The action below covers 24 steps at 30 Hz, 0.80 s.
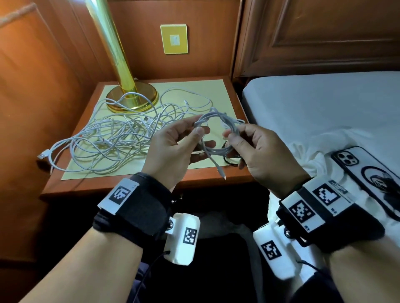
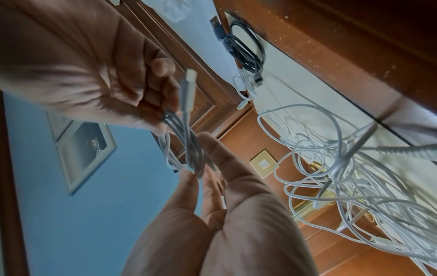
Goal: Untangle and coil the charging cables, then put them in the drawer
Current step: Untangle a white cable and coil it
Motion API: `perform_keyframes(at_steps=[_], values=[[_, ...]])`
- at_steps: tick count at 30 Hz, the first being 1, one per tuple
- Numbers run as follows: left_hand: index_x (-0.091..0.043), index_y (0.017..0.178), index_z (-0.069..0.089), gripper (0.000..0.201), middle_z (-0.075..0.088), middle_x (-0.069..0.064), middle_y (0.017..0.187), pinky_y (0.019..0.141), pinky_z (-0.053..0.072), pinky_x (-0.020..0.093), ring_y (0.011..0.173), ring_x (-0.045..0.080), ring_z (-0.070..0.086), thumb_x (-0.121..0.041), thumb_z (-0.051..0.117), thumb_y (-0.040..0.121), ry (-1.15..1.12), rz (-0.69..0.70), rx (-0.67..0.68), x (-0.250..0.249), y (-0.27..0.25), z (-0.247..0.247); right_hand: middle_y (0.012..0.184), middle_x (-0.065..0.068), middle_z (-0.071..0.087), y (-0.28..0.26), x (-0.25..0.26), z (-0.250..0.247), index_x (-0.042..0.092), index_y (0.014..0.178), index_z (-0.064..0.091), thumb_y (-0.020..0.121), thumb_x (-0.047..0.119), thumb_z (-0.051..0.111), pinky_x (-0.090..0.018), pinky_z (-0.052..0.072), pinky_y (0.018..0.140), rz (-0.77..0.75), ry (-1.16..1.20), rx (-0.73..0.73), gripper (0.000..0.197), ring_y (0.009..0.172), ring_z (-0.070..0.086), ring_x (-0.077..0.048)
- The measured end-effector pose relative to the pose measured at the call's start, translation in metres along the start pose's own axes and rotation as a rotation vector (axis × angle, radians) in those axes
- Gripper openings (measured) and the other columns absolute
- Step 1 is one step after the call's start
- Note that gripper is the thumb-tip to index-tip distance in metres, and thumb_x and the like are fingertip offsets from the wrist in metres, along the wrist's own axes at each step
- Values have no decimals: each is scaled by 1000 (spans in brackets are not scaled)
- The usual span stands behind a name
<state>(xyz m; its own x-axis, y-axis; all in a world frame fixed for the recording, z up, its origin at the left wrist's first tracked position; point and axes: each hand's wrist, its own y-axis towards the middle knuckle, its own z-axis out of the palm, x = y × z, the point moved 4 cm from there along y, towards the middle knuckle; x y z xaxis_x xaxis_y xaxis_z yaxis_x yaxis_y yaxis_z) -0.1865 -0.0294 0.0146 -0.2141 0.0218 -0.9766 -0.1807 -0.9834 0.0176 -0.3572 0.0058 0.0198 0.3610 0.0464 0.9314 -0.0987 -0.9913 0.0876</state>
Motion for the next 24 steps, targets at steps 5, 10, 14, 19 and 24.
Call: perform_keyframes(at_steps=[5,10,14,19,24], values=[[-7,128,59,62,60,31,120,83,58,34,113,41,65,-14,85,72,-112,-109,27,5,2,-8,84,3,75,2,-7,1,18,104,72,95,21,68,-16,47,60,44,79,-116,11,77,70,-9],[-7,124,62,48,67,16,110,90,58,37,106,38,69,-4,80,80,-87,-103,58,2,-8,-20,89,-4,77,-11,5,2,20,103,67,91,14,72,-24,52,57,119,182,-187,15,74,74,-17],[-2,126,61,42,70,19,112,83,61,32,95,27,73,-3,72,86,-88,-134,1,-2,-16,-46,86,-9,77,-13,30,-19,17,97,66,87,12,75,-29,51,54,192,264,-298,14,67,73,-18],[-1,120,61,27,67,17,103,73,60,29,81,21,70,-4,65,93,-118,-114,-134,-7,-11,-70,75,-7,76,-7,50,-36,15,92,66,87,13,76,-32,52,56,231,289,-338,11,65,70,-19],[-6,110,65,16,68,18,101,71,60,34,81,22,71,-5,66,94,-30,-90,-151,1,-6,-60,80,-8,76,13,17,-28,15,92,68,86,17,77,-34,52,59,303,264,-374,10,70,70,-20]])
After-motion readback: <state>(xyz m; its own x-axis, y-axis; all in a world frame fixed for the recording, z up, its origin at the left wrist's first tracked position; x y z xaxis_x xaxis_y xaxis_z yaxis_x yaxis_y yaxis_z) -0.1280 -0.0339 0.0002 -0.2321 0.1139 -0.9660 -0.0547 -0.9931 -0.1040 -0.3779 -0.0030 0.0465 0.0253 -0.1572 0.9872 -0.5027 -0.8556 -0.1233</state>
